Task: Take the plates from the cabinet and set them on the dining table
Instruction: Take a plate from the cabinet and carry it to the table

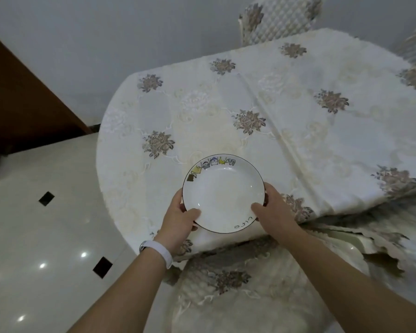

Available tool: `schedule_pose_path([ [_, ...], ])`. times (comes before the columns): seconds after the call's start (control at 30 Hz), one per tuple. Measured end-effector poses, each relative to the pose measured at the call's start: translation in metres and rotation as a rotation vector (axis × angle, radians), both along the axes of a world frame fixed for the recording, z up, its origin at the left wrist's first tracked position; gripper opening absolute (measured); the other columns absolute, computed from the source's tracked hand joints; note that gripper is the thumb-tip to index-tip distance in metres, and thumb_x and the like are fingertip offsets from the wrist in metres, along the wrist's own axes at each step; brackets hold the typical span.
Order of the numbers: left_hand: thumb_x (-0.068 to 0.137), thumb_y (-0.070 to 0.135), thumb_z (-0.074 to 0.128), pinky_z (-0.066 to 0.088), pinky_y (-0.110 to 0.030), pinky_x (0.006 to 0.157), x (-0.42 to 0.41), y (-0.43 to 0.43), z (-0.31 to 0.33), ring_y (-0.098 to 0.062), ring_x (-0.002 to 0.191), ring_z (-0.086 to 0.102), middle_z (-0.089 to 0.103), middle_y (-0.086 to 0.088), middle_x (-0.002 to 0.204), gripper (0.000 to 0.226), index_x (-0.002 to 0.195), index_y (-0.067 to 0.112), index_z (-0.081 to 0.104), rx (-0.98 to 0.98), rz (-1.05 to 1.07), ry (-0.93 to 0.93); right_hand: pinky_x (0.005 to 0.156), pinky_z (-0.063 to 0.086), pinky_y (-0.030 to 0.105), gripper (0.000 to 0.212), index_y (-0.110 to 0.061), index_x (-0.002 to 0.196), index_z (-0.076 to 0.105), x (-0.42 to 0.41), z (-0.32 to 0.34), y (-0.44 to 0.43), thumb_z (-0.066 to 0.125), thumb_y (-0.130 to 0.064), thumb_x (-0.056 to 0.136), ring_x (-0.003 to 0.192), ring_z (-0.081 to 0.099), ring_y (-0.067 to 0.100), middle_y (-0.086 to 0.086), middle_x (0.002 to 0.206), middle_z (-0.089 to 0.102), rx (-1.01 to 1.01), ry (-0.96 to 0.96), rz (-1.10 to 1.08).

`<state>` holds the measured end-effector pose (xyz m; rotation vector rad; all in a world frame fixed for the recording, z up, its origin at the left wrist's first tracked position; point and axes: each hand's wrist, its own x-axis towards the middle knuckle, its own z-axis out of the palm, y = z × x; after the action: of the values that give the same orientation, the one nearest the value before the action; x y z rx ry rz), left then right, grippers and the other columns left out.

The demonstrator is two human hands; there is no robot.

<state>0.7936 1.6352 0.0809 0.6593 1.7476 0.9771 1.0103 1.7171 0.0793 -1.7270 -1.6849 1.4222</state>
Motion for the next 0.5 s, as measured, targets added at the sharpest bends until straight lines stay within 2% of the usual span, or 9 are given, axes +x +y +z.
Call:
schedule_pose_path([
  [0.1,0.087,0.009,0.062,0.052,-0.028,0.063,-0.003,0.005,-0.015,-0.02,0.096,0.066,0.067,0.004,0.111,0.059,0.129,0.046,0.043,-0.021,-0.005,0.017,0.075,0.054,0.04,0.051,-0.028,0.131,0.046,0.0,-0.018,0.01,0.056,-0.014,0.083,0.08,0.063,0.015,-0.01,0.099,0.064,-0.017,-0.041,0.049],
  [0.23,0.086,0.012,0.065,0.054,-0.029,0.069,-0.004,0.008,-0.037,-0.016,0.095,0.067,0.069,0.004,0.11,0.056,0.13,0.041,0.047,-0.05,-0.009,0.064,0.077,0.049,0.035,0.052,-0.027,0.134,0.044,-0.001,-0.036,0.021,0.056,-0.015,0.085,0.089,0.06,0.011,-0.007,0.107,0.062,-0.044,-0.063,0.106],
  [0.3,0.086,0.013,0.065,0.052,-0.022,0.067,-0.003,0.007,-0.044,-0.013,0.093,0.066,0.069,0.006,0.107,0.053,0.129,0.039,0.048,-0.066,-0.009,0.091,0.076,0.047,0.034,0.052,-0.027,0.134,0.043,-0.002,-0.043,0.025,0.056,-0.014,0.085,0.091,0.059,0.013,-0.005,0.109,0.061,-0.058,-0.066,0.115],
  [0.4,0.088,0.015,0.065,0.047,-0.012,0.061,-0.002,0.004,-0.049,-0.007,0.089,0.064,0.068,0.01,0.104,0.048,0.127,0.038,0.05,-0.087,-0.001,0.109,0.082,0.048,0.037,0.054,-0.028,0.135,0.042,-0.004,-0.05,0.029,0.056,-0.015,0.084,0.096,0.058,0.019,-0.005,0.11,0.06,-0.079,-0.094,0.14],
  [0.5,0.089,0.016,0.064,0.048,-0.018,0.066,-0.002,0.003,-0.053,-0.009,0.093,0.064,0.068,0.01,0.104,0.045,0.127,0.037,0.052,-0.108,0.014,0.116,0.08,0.046,0.035,0.053,-0.028,0.133,0.044,-0.006,-0.056,0.031,0.056,-0.014,0.083,0.096,0.057,0.023,-0.004,0.105,0.06,-0.093,-0.127,0.153],
])
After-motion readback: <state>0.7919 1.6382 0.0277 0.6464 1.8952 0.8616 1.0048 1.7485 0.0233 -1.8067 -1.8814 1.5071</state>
